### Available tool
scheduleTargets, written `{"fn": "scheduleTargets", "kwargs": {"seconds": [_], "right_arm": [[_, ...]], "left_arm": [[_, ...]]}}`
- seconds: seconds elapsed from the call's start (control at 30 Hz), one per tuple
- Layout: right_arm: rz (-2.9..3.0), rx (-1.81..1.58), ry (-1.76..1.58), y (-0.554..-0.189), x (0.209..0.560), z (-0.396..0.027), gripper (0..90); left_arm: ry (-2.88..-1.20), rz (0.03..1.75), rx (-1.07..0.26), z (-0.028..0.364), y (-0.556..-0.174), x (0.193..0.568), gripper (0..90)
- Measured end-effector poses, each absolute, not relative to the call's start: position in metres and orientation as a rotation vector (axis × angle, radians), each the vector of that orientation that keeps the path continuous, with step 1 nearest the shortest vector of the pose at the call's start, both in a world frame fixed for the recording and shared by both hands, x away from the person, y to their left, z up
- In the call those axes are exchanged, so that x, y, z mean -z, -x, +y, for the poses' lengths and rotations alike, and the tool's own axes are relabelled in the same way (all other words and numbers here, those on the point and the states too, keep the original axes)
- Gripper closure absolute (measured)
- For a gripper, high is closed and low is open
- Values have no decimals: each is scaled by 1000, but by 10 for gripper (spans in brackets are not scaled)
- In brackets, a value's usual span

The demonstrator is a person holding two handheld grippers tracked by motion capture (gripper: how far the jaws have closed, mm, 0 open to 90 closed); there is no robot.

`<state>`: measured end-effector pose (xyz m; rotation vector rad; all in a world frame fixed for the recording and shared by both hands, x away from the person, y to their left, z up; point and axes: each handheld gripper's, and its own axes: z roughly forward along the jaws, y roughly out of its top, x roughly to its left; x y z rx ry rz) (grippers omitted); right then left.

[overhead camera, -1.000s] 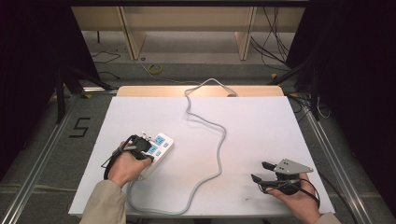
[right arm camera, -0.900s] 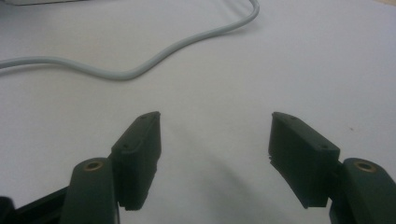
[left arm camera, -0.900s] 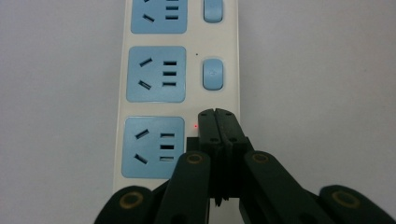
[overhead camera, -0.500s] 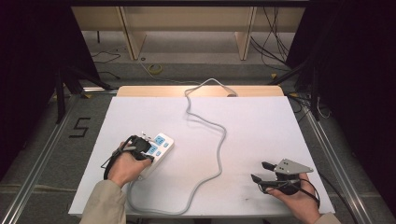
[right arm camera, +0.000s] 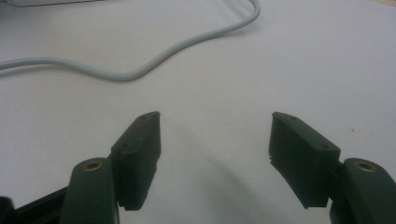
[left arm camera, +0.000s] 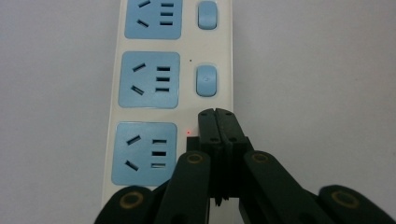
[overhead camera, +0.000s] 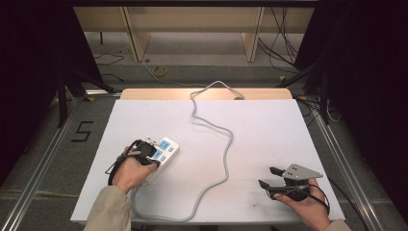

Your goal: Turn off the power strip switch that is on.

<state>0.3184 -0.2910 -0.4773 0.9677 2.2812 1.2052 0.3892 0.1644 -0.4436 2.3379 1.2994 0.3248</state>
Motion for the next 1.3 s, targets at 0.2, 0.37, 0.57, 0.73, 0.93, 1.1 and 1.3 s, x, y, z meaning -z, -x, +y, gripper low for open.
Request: {"fn": "scheduleTargets", "kwargs": {"seconds": [0.2,0.37,0.57,0.73,0.93,1.1,1.3], "right_arm": [[2281,-1204,-973,-319,478,-292,351],[2282,-1203,-970,-319,478,-291,351],[2281,-1205,-968,-319,477,-291,351],[2282,-1204,-968,-319,477,-291,351],[2278,-1206,-967,-318,477,-291,351],[2280,-1203,-973,-319,477,-291,351],[2282,-1202,-972,-319,478,-291,351]], "left_arm": [[-2350,1299,-328,166,-389,442,899],[-2351,1315,-329,167,-389,442,899],[-2358,1302,-336,167,-389,442,899],[-2353,1310,-337,166,-389,443,900],[-2370,1303,-333,168,-388,443,900],[-2370,1300,-339,168,-388,443,900],[-2367,1303,-348,167,-388,443,899]]}}
